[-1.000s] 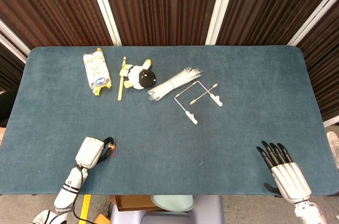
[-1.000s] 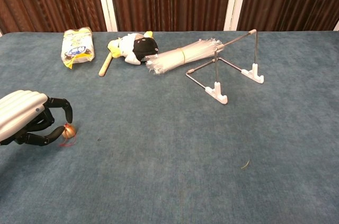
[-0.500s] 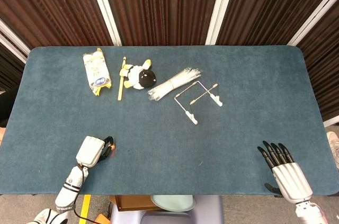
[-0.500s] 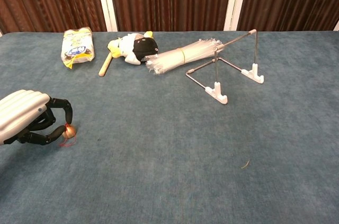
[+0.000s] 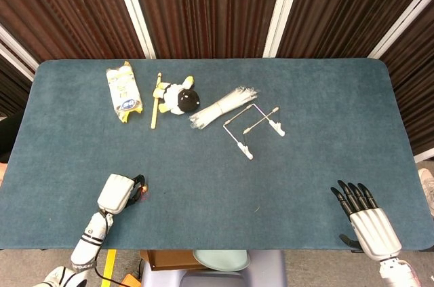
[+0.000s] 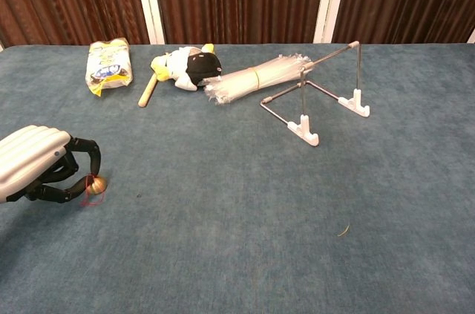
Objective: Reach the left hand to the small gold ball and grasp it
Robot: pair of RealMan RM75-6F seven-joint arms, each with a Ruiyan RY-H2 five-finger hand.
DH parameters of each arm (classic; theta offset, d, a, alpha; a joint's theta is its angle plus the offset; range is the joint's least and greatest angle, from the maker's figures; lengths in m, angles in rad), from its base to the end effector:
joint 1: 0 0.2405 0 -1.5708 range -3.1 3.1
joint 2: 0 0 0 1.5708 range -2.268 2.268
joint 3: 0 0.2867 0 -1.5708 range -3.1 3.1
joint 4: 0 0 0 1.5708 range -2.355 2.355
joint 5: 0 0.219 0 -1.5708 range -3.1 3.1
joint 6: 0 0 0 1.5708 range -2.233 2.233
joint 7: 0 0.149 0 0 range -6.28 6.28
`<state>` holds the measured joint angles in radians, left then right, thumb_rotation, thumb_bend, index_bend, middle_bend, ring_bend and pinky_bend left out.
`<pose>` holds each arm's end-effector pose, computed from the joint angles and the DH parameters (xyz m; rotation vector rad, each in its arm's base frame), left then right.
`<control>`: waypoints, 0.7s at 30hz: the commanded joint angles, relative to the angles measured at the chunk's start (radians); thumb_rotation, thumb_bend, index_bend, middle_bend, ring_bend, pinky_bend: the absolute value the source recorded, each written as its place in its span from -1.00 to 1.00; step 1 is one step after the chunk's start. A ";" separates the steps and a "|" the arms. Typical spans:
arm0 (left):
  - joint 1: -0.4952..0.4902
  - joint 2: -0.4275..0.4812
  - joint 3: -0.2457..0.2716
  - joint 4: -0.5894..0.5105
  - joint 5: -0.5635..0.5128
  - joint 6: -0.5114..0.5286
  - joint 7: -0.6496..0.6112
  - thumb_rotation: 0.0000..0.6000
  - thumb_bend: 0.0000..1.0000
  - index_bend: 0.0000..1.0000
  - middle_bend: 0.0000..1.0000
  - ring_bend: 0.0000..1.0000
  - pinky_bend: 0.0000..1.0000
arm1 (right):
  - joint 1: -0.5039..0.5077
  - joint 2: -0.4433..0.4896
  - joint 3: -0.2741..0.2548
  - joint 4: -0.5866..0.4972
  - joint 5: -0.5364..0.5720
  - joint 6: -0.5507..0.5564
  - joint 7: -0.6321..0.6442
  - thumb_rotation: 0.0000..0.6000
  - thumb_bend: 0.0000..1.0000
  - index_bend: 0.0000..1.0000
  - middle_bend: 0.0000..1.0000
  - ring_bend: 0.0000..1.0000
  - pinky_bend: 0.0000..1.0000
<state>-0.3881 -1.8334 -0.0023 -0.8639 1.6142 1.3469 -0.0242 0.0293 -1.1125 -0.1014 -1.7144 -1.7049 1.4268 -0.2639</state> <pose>-0.2963 0.2784 -0.0639 -1.7605 -0.7554 -1.0300 -0.3151 -0.1309 0.1205 1.7046 -0.8521 0.7362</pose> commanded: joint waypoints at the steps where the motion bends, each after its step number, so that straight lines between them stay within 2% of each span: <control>1: -0.001 -0.001 0.001 0.002 -0.001 0.000 -0.001 1.00 -0.10 0.17 1.00 1.00 1.00 | 0.000 0.000 0.000 0.000 0.000 -0.001 0.000 1.00 -0.64 -1.00 -1.00 -1.00 -1.00; 14: -0.004 -0.009 0.004 0.017 -0.002 0.010 -0.017 1.00 -0.09 0.40 1.00 1.00 1.00 | 0.000 -0.001 0.000 0.001 0.000 0.001 0.000 1.00 -0.64 -1.00 -1.00 -1.00 -1.00; 21: -0.004 -0.007 0.005 0.017 0.003 0.027 -0.019 1.00 0.01 0.50 1.00 1.00 1.00 | 0.000 -0.001 0.000 0.001 0.000 0.000 -0.001 1.00 -0.64 -1.00 -1.00 -1.00 -1.00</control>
<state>-0.3920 -1.8407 0.0033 -0.8472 1.6166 1.3711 -0.0416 0.0296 -1.1132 -0.1014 -1.7137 -1.7049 1.4270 -0.2647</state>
